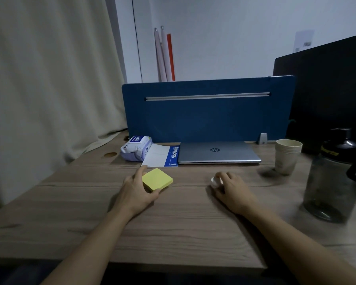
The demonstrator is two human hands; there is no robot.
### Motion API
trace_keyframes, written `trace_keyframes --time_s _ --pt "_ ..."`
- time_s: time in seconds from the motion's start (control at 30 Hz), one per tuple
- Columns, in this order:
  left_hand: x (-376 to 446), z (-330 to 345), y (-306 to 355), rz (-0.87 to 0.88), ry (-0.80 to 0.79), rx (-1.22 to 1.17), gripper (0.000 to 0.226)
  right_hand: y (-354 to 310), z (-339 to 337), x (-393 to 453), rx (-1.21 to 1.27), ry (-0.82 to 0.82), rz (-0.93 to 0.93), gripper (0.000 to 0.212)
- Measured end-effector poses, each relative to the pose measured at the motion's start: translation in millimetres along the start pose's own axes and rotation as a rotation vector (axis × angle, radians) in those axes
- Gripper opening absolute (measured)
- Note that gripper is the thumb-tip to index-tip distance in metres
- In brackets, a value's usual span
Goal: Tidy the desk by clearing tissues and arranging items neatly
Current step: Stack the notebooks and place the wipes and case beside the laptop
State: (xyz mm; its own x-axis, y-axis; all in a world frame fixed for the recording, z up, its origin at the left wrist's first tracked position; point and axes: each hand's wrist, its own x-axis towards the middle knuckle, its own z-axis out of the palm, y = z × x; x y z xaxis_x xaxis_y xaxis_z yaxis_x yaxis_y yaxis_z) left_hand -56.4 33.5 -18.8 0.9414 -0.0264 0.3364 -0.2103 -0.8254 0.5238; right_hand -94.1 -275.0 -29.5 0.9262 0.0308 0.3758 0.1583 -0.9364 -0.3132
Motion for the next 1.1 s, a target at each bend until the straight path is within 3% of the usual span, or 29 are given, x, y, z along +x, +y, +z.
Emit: trace_keyframes --time_s 0.5,0.8,0.97,1.1 --pt "140 67 -3 0.047 0.177 -0.015 0.085 -23 60 130 -0.148 0.189 -0.189 0.036" --pt "199 89 0 0.101 0.422 0.213 0.079 -33 94 195 -0.177 0.312 -0.225 0.031" --pt "219 102 2 0.160 0.413 0.212 0.080 -35 101 207 -0.181 0.383 -0.212 0.030" --pt "224 103 -2 0.092 0.352 0.195 0.087 -33 99 206 -0.138 0.406 -0.160 0.033"
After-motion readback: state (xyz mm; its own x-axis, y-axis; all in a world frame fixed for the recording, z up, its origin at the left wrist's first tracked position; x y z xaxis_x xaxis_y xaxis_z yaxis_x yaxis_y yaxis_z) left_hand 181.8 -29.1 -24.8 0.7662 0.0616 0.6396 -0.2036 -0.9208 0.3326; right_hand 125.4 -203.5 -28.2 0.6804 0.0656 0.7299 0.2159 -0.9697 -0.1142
